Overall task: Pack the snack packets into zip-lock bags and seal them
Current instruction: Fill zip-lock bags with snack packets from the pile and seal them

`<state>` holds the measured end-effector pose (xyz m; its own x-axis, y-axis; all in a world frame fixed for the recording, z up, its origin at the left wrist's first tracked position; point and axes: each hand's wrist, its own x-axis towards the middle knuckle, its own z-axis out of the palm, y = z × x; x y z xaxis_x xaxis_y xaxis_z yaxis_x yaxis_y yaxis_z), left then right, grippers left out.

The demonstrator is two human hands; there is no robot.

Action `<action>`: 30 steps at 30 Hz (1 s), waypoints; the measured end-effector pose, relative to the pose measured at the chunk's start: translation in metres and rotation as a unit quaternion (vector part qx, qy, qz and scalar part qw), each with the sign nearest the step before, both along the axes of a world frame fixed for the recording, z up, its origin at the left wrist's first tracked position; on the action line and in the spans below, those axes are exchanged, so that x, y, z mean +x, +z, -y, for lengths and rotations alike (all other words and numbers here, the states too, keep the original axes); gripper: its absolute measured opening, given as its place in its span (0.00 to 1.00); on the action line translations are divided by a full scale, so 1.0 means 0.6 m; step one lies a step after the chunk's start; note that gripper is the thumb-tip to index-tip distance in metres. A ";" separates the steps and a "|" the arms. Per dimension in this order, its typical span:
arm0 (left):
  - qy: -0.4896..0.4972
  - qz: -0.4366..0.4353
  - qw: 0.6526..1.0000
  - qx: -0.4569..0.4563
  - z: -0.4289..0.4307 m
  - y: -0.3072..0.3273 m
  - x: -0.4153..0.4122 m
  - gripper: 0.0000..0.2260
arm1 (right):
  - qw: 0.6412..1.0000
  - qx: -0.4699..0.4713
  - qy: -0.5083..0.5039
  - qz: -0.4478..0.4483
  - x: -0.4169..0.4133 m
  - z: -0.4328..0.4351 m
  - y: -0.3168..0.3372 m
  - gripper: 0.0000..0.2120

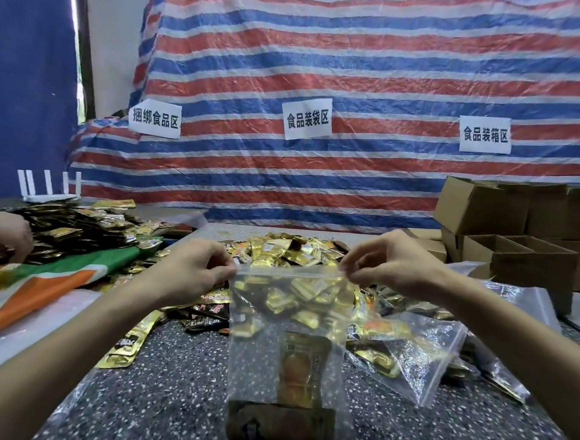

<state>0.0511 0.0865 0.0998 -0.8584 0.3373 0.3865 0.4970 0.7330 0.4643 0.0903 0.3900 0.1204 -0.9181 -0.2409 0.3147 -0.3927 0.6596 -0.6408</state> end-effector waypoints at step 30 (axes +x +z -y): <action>-0.056 -0.118 0.990 0.051 0.007 -0.011 0.049 0.07 | 0.974 0.157 0.083 -0.141 0.002 0.194 0.012 0.01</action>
<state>0.0804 0.0821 0.0933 -0.7000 0.3738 0.6085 0.6756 0.6227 0.3948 0.0914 0.2738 0.1274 -0.7453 -0.5043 0.4361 -0.6428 0.7173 -0.2689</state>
